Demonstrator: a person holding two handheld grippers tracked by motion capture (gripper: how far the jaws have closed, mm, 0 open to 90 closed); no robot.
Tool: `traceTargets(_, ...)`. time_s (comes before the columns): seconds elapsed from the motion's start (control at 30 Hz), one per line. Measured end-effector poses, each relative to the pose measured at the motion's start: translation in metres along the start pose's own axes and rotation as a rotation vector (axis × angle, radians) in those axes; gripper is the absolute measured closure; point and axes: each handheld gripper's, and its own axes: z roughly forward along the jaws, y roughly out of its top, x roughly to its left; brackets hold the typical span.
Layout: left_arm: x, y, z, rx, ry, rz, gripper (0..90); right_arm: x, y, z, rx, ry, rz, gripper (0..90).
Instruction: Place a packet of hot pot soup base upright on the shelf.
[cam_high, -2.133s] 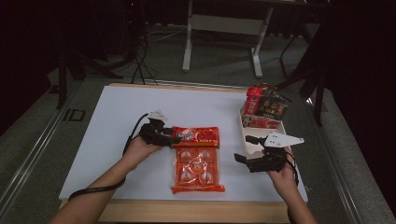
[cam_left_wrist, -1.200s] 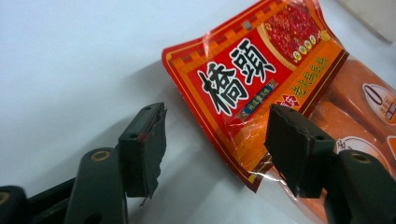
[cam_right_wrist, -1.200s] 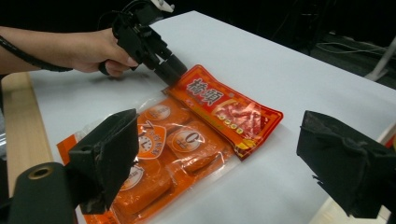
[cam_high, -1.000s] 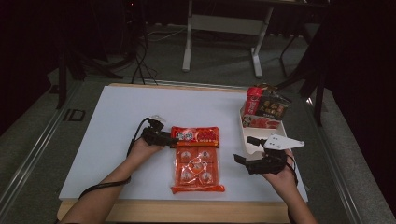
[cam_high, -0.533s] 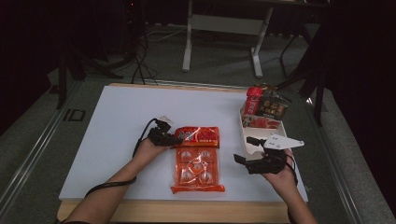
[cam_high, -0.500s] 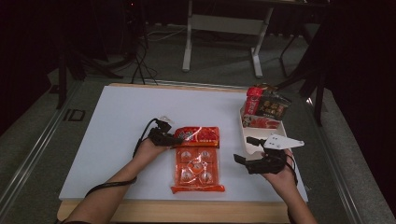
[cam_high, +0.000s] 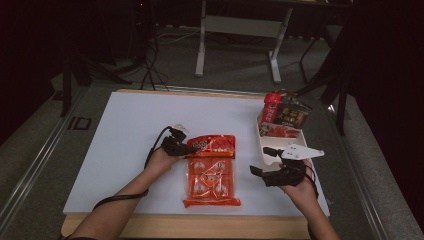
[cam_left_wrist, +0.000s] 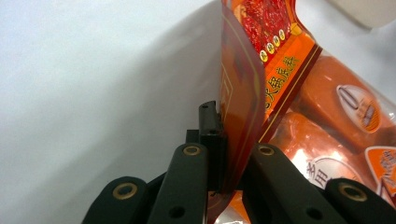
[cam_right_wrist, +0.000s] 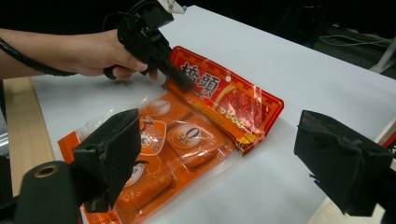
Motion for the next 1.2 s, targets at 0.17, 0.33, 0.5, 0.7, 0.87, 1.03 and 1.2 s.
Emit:
traceTargets(0.17,-0.004,0.004,-0.006,-0.005,0.003,0.02,89.2,0.003,0.0,0.002,0.015,0.003,-0.013,14.8)
traceTargets(0.33,-0.008,0.009,-0.014,-0.031,-0.009,0.028,89.1,0.002,0.001,0.001,0.007,0.0,-0.008,14.8)
traceTargets(0.5,-0.016,0.017,-0.024,-0.056,-0.013,0.043,89.1,0.001,0.002,-0.002,-0.01,-0.007,0.002,14.7)
traceTargets(0.7,-0.027,0.024,-0.037,-0.086,-0.021,0.065,89.2,0.001,0.004,-0.005,-0.031,0.001,0.001,11.0)
traceTargets(0.87,-0.032,0.027,-0.045,-0.093,-0.033,0.073,89.1,0.001,0.006,-0.008,-0.049,-0.006,-0.009,10.6)
traceTargets(1.03,-0.038,0.03,-0.052,-0.103,-0.04,0.096,89.2,0.0,0.006,-0.007,-0.059,-0.025,0.002,14.3)
traceTargets(1.2,-0.045,0.031,-0.059,-0.115,-0.044,0.119,89.2,0.001,0.008,-0.006,-0.06,-0.055,-0.068,14.9)
